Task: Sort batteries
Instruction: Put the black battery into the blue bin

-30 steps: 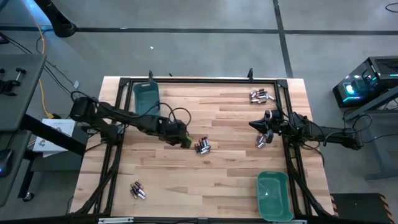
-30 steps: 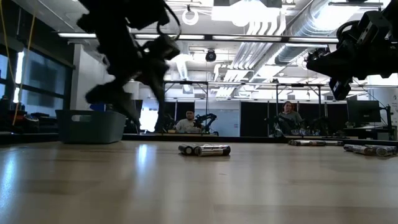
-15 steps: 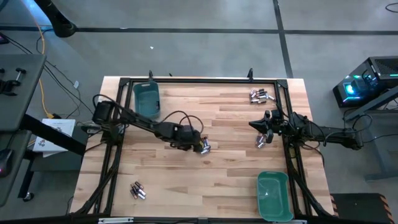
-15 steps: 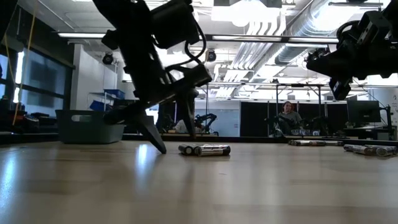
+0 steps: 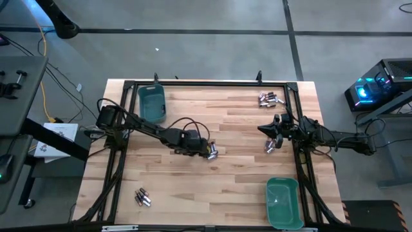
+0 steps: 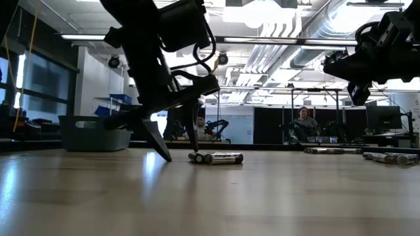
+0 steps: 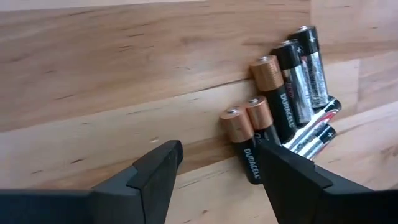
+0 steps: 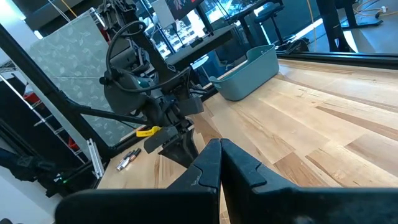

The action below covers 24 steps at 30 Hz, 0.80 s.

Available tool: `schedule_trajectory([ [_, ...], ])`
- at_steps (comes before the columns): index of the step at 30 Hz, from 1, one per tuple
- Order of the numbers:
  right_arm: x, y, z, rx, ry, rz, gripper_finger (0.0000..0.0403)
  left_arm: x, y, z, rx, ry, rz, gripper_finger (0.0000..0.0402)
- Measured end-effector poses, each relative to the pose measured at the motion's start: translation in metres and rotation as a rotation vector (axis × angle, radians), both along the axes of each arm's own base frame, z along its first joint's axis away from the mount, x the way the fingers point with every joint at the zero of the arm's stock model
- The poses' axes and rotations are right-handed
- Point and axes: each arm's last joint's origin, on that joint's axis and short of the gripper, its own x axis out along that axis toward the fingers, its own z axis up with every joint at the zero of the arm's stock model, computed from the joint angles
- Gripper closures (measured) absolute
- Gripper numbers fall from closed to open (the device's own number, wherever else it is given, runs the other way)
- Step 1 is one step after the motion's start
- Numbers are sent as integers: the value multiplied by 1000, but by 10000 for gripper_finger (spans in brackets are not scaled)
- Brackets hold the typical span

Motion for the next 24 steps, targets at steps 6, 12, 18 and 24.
schedule_trajectory([
  [6,0,0,0,0,0,0,402,-5,4,3,-14,28,17,218],
  [12,0,0,0,0,1,0,402,-9,3,13,-35,16,68,232],
  [18,0,0,0,0,0,0,402,0,0,10,-45,-67,79,233],
  [24,0,0,0,0,0,0,402,4,0,0,-37,-50,83,234],
])
